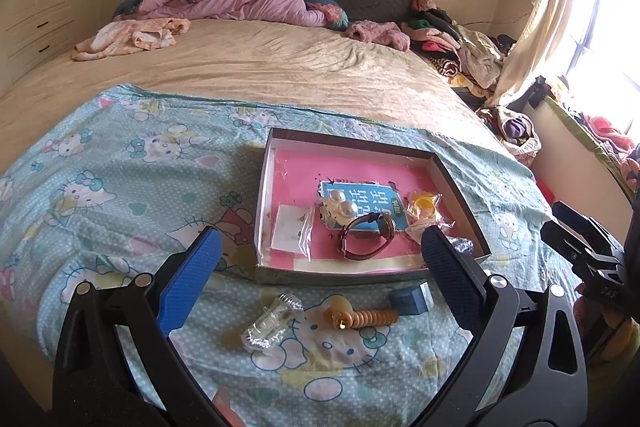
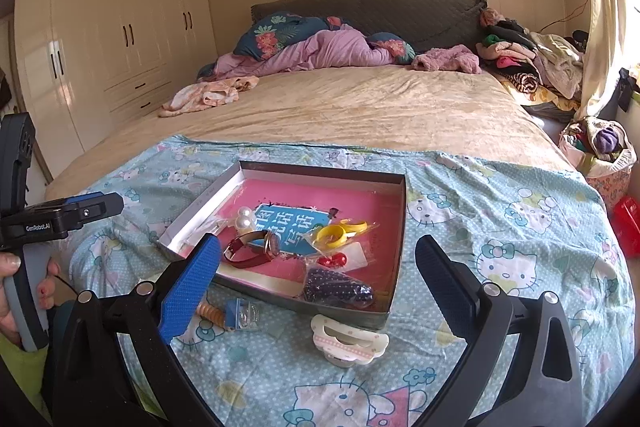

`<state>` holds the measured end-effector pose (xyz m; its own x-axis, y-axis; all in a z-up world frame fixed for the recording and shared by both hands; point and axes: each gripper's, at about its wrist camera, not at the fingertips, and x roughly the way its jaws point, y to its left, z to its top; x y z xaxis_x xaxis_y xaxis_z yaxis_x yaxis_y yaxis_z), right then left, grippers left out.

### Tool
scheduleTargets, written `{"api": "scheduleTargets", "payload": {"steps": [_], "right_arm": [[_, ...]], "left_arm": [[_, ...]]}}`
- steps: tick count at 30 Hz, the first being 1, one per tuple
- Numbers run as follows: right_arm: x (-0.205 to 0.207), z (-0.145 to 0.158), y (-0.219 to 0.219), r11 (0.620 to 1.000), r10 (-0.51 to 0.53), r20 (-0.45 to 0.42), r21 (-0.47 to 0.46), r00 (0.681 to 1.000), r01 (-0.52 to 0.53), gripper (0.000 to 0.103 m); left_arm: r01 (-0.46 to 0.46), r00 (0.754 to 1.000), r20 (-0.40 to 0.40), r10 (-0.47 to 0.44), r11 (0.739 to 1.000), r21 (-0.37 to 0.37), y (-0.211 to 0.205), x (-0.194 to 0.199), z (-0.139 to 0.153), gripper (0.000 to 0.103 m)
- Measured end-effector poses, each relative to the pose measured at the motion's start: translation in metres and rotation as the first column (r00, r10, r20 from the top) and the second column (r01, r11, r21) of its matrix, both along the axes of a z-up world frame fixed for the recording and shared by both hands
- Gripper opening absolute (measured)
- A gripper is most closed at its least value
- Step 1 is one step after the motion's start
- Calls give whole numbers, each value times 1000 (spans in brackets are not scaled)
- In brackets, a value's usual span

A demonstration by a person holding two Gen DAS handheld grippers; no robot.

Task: Organize jewelry
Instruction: 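Withdraw both open grippers from the box toward the remaining items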

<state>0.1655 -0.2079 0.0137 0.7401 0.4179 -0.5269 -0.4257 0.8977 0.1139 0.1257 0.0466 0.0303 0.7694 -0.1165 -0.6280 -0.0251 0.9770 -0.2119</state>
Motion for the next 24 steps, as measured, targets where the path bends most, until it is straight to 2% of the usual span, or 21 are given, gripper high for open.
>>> {"api": "scheduleTargets", "payload": {"steps": [12,24], "right_arm": [[-17,8,14,999,52,5,3,999,-52,97],[-28,4,31,994,110,-21,-3,994,-110,97]], "left_arm": [[-15,1000,18,14,999,28,5,-21,6,93],[-17,1000,-3,17,997,74,7,-33,-4,93]]}}
